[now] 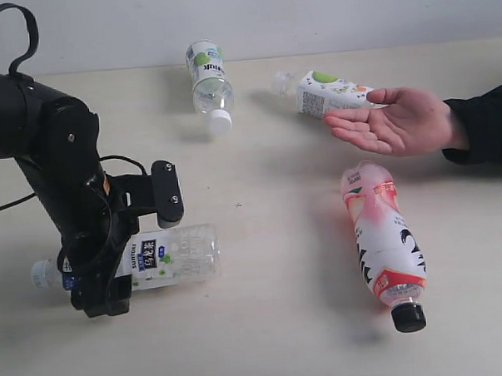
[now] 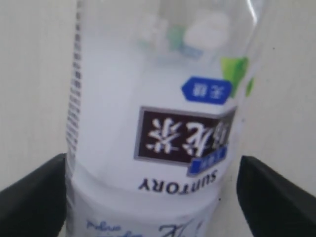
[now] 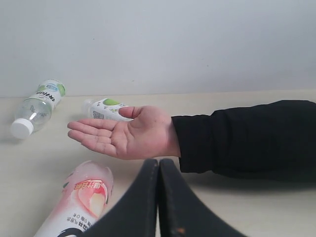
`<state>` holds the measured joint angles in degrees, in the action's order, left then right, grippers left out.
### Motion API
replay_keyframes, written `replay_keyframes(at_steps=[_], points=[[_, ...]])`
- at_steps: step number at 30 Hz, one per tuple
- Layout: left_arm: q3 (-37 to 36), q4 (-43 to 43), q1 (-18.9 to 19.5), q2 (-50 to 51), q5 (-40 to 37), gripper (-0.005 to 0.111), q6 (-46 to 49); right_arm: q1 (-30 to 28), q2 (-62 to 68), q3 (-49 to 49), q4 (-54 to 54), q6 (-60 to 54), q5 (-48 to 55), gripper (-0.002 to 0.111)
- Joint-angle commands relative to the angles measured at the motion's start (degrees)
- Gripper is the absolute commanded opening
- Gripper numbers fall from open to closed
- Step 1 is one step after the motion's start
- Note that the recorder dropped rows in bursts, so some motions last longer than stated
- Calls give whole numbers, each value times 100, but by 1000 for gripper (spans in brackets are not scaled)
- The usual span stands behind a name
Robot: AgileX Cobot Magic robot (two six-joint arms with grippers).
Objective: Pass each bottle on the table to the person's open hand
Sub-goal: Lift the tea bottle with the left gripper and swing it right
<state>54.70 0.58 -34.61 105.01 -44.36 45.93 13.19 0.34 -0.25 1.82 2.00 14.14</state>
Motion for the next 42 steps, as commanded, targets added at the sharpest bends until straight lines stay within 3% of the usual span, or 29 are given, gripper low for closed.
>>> replay_keyframes(at_steps=[1,8,19,26,28,31,42], points=[[-10,2,-16,4,58,61,-182,-30,-34,25,-6,-34,-46,0],[-10,5,-16,4,35,0,-296,-30,-34,25,-6,-34,-46,0],[93,32,-16,-331,-561,0,-646,-30,-34,25,-18,-34,-48,0],[457,32,-28,-641,-663,0,-2392,-30,-34,25,-18,-34,-48,0],[611,9,-96,-691,-716,0,-3163,-30,-34,25,-18,-34,-48,0],[825,-17,-288,-729,-942,0,-3599,-30,-34,25,-18,-34,-48,0],[1601,-1379,-1015,-729,-1132,0,-3724,-30,-34,25,-18,-34,-48,0]])
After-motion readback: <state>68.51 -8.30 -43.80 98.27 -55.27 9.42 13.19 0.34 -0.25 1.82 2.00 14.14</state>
